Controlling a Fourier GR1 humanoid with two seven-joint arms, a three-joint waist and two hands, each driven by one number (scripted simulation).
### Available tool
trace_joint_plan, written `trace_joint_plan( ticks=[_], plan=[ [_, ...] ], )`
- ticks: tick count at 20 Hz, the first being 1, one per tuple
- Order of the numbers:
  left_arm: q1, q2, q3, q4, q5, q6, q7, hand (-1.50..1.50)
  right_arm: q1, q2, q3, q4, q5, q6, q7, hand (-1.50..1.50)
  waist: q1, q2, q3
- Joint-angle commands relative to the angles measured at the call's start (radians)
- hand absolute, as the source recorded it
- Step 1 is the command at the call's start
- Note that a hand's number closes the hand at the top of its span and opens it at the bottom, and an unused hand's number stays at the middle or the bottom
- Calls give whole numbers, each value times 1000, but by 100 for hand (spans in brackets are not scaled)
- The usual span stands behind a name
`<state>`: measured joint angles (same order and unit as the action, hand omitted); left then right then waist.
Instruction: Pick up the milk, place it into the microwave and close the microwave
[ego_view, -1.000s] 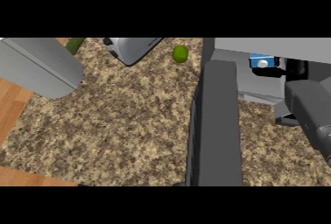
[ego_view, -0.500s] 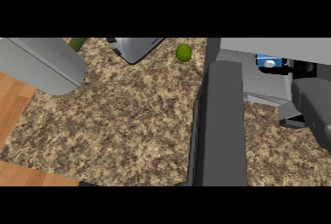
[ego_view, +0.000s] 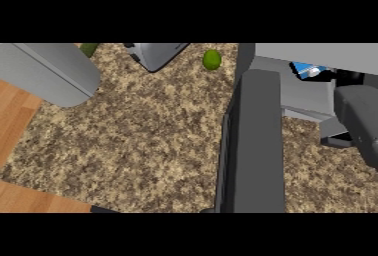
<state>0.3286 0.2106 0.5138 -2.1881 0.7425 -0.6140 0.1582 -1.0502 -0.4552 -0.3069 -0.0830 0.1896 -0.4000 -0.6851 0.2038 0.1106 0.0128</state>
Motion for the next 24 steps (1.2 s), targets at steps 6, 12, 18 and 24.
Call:
trace_joint_plan(
  ticks=[6, 12, 18, 24],
  plan=[
    [-23, 5, -17, 24, -33, -6, 6, -150, -70, 83, 47, 26, 42, 117, 44, -150, 21, -13, -6],
    [-41, -9, -38, 37, -50, 1, 7, -150, -144, 160, 58, 38, 57, 13, 145, -150, 16, -23, -9],
    [-44, 4, -41, 65, -64, -17, 12, -150, -178, 232, 58, 16, 58, -54, 146, -150, -1, -32, -9],
    [-38, -11, -63, 80, -80, -28, 15, -150, -182, 236, 37, -8, 47, -69, 113, -150, -26, -36, -8]
  ],
)
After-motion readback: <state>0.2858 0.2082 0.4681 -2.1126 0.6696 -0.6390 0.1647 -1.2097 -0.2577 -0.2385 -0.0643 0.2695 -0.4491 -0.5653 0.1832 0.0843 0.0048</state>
